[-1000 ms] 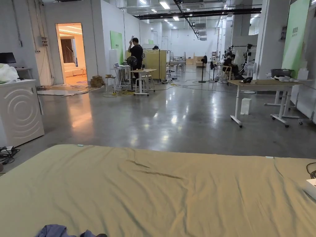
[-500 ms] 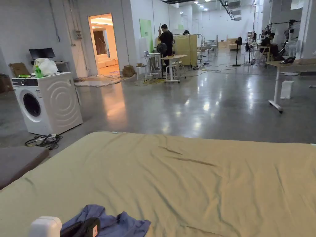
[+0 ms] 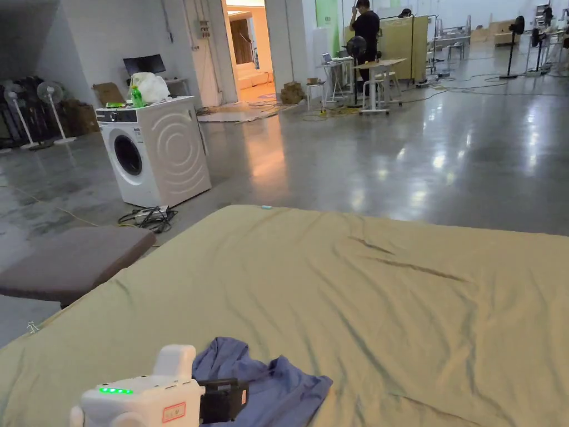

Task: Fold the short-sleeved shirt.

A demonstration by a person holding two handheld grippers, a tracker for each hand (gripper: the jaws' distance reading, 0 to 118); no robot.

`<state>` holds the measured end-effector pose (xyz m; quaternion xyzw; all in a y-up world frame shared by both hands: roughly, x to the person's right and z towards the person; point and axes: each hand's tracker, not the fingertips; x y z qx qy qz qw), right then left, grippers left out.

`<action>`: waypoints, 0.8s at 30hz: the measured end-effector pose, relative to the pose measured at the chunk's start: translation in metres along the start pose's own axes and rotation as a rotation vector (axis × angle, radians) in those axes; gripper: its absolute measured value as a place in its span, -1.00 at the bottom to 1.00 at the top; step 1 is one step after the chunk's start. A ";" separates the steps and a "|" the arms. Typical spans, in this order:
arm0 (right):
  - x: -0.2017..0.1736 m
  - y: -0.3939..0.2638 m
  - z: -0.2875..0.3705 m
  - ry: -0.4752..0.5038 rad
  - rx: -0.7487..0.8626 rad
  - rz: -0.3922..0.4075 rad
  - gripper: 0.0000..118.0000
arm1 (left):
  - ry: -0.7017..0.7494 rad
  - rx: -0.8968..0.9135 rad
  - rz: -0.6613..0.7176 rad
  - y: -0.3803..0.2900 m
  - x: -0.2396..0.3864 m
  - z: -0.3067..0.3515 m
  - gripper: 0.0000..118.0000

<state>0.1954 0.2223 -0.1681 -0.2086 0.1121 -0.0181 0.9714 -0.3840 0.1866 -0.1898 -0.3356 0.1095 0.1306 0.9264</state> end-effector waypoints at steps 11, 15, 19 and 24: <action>0.000 -0.025 -0.033 -0.090 -0.205 0.068 -1.00 | 0.164 -0.260 -0.006 -0.006 -0.045 -0.155 0.56; -0.010 -0.032 -0.039 -0.080 -0.254 0.112 -1.00 | 0.184 -0.314 -0.022 -0.014 -0.049 -0.182 0.58; -0.024 -0.035 -0.039 -0.038 -0.269 0.144 -1.00 | 0.169 -0.310 -0.015 -0.011 -0.047 -0.176 0.37; -0.031 -0.040 -0.040 0.011 -0.288 0.154 -1.00 | 0.172 -0.311 -0.040 -0.004 -0.050 -0.168 -0.77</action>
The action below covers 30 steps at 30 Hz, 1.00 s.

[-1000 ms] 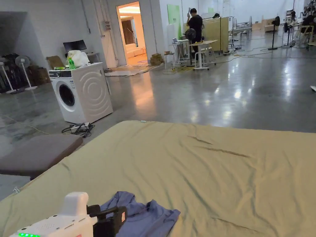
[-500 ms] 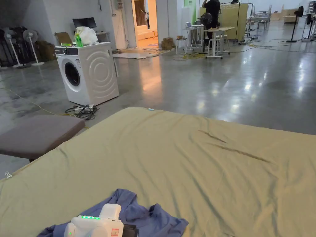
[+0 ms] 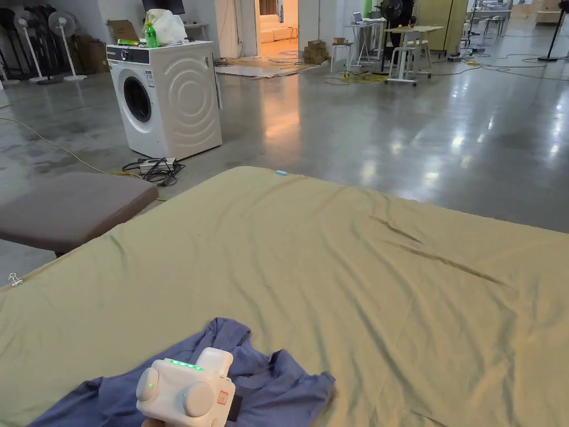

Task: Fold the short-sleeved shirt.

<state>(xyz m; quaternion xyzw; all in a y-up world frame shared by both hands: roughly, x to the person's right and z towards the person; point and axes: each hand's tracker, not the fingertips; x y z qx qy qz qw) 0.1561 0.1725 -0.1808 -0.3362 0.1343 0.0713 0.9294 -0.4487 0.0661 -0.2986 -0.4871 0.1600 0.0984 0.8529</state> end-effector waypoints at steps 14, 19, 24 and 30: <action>0.029 -0.017 0.034 0.009 0.069 -0.089 -1.00 | -0.224 0.344 0.331 0.069 -0.031 0.137 -0.90; 0.044 -0.035 0.053 -0.006 0.091 -0.147 -1.00 | -0.339 0.410 0.141 0.106 0.053 0.168 -0.91; 0.067 -0.061 0.073 -0.072 0.079 -0.201 -1.00 | -0.501 0.352 -0.132 0.103 0.204 0.155 -0.91; 0.095 -0.091 0.098 -0.167 0.059 -0.301 -1.00 | -0.825 0.145 -0.346 0.005 0.396 0.132 -0.91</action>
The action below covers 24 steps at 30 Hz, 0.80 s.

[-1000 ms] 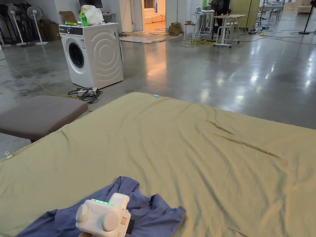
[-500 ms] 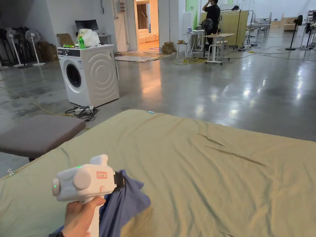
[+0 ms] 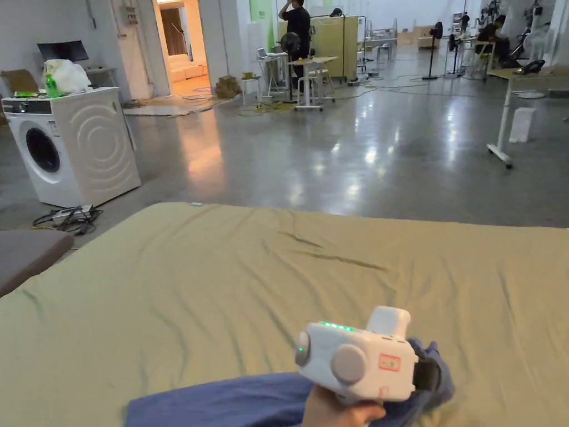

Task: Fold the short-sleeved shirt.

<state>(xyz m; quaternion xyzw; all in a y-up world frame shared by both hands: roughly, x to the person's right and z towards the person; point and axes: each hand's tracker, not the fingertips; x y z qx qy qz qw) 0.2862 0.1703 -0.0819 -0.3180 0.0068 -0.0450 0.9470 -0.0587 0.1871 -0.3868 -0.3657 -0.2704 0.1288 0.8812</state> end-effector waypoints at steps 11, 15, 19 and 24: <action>0.031 -0.023 0.019 -0.105 -0.048 -0.002 -1.00 | -0.218 -0.287 -0.114 -0.160 0.165 -0.112 -0.88; 0.026 -0.022 0.013 -0.077 -0.043 -0.033 -1.00 | -0.246 -0.248 -0.094 -0.162 0.153 -0.101 0.23; 0.016 -0.010 0.005 0.002 0.006 -0.050 -1.00 | -0.302 -0.145 0.039 -0.134 0.115 -0.037 0.59; -0.012 0.030 -0.003 0.095 0.112 0.002 -1.00 | -0.092 0.160 -0.054 -0.102 0.073 0.114 0.59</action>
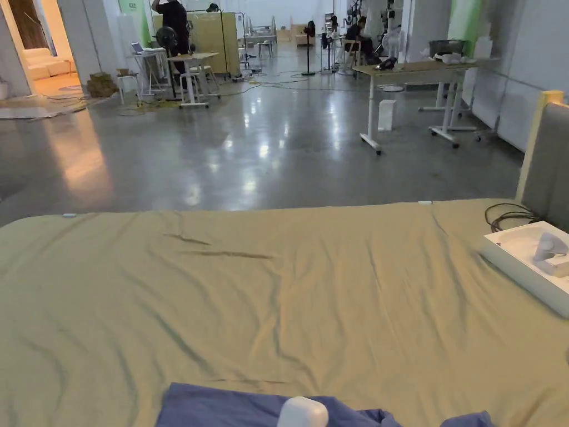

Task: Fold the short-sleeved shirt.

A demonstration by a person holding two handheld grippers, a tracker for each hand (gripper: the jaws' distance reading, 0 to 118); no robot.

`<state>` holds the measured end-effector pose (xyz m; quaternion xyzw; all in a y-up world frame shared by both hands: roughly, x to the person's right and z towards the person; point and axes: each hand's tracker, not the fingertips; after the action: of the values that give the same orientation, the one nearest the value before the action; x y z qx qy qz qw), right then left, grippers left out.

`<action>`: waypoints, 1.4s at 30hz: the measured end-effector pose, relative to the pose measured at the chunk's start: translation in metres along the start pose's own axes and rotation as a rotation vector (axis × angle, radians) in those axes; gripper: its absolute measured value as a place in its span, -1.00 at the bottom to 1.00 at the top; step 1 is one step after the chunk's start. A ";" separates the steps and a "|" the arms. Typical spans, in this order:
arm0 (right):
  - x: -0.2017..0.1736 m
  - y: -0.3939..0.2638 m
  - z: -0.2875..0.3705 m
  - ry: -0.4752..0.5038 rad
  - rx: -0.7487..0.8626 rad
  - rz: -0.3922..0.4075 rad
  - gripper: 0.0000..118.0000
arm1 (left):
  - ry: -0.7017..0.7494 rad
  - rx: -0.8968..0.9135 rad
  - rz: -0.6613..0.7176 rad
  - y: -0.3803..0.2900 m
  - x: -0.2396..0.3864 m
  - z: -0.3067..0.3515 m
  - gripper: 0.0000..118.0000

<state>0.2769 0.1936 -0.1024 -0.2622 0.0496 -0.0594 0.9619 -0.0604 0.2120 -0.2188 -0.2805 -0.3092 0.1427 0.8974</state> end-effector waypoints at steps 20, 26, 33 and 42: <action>-0.110 0.065 0.023 0.215 0.238 0.249 -1.00 | 0.773 0.463 -0.229 -0.044 0.048 0.262 -1.00; -0.105 0.062 0.024 0.220 0.234 0.218 -1.00 | 0.765 0.459 -0.204 -0.047 0.050 0.266 -1.00; -0.101 0.064 0.024 0.224 0.232 0.185 -1.00 | 0.735 0.454 -0.204 -0.041 0.050 0.260 -1.00; -0.097 0.057 0.015 0.220 0.199 0.184 -1.00 | 0.707 0.348 -0.173 -0.034 0.030 0.235 -1.00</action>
<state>0.1884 0.2636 -0.1122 -0.1519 0.1722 -0.0041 0.9733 -0.1842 0.2947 -0.0312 -0.1292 0.0248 0.0115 0.9912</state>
